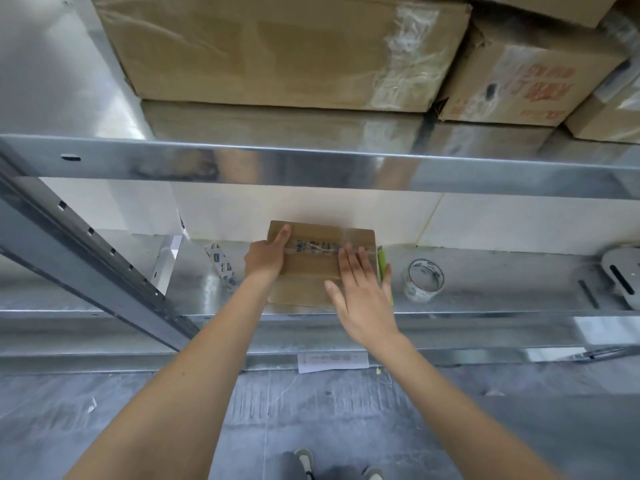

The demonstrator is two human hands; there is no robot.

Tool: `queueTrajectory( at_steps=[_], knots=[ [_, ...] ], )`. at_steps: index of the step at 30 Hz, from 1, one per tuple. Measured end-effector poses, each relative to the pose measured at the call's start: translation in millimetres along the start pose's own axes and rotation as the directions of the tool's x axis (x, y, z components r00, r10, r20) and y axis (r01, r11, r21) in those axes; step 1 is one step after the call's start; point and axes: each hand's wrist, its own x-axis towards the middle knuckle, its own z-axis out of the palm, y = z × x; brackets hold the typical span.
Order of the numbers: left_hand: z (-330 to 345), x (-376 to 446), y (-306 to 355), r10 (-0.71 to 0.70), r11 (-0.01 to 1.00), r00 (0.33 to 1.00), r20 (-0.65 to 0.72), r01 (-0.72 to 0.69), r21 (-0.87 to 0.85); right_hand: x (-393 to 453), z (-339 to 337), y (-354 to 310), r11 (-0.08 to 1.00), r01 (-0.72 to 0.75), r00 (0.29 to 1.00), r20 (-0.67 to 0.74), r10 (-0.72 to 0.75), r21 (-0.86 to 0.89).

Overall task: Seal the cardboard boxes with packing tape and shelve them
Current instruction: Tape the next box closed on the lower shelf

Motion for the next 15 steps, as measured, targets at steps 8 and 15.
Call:
queueTrajectory(
  at_steps=[8, 15],
  knots=[
    [2.0, -30.9, -13.5, 0.105, 0.989, 0.992, -0.075, -0.112, -0.095, 26.0, -2.7, 20.1, 0.697, -0.275, 0.886, -0.108, 0.451, 0.662],
    [1.8, -87.2, -46.0, 0.053, 0.97, 0.991, -0.123, -0.081, -0.229, -14.1, 6.6, 11.2, 0.385, -0.285, 0.868, 0.067, 0.491, 0.878]
  ],
)
